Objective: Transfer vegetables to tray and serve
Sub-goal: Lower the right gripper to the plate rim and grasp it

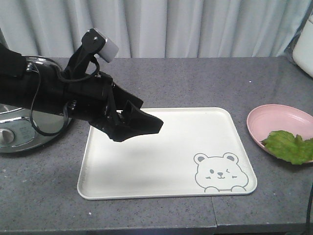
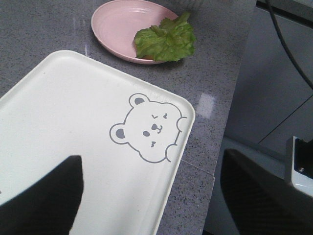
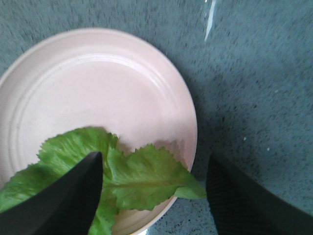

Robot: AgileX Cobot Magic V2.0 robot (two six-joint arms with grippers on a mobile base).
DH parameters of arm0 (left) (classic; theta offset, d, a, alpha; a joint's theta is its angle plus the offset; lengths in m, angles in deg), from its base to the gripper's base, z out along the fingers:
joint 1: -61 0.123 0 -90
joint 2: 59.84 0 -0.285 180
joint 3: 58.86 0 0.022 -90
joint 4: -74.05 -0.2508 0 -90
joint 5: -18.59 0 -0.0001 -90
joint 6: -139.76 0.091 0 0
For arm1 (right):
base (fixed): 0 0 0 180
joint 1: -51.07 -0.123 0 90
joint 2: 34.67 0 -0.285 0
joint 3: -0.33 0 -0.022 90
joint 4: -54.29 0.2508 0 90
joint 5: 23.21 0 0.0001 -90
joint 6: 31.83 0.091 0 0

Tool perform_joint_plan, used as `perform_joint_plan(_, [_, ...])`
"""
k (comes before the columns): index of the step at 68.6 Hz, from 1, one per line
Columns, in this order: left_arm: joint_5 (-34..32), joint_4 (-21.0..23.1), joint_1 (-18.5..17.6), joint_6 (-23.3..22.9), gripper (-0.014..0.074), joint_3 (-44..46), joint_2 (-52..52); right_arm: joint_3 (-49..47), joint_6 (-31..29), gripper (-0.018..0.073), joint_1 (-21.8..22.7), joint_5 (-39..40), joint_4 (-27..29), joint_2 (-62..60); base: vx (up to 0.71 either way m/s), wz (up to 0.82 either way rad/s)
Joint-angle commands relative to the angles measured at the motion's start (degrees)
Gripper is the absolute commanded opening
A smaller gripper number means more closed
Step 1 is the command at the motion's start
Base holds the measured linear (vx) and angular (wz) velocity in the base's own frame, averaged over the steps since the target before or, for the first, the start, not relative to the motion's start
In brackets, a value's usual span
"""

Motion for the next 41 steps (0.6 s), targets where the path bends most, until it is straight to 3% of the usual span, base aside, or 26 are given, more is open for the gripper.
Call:
perform_joint_plan(1, [-0.71,3.02,-0.03,-0.21,0.0566,1.68,-2.03,-1.89,-0.45,0.0455,0.4,2.45,0.11,-2.62,0.0,0.0])
perform_joint_plan(19, [-0.71,3.02,-0.03,-0.21,0.0566,1.68,-2.03,-4.99,-0.4,0.0455,3.84,0.42,1.09,1.02,0.0,0.0])
perform_joint_plan(30, [-0.71,3.02,-0.03,-0.21,0.0566,1.68,-2.03,-10.42,-5.08,0.0446,6.47,-5.5,6.43,6.59,0.0,0.0])
perform_joint_plan(41, [-0.71,3.02,-0.03,-0.21,0.0566,1.68,-2.03,-15.83,-8.11,0.0417,6.41,-10.06,7.66,12.65,0.0,0.0])
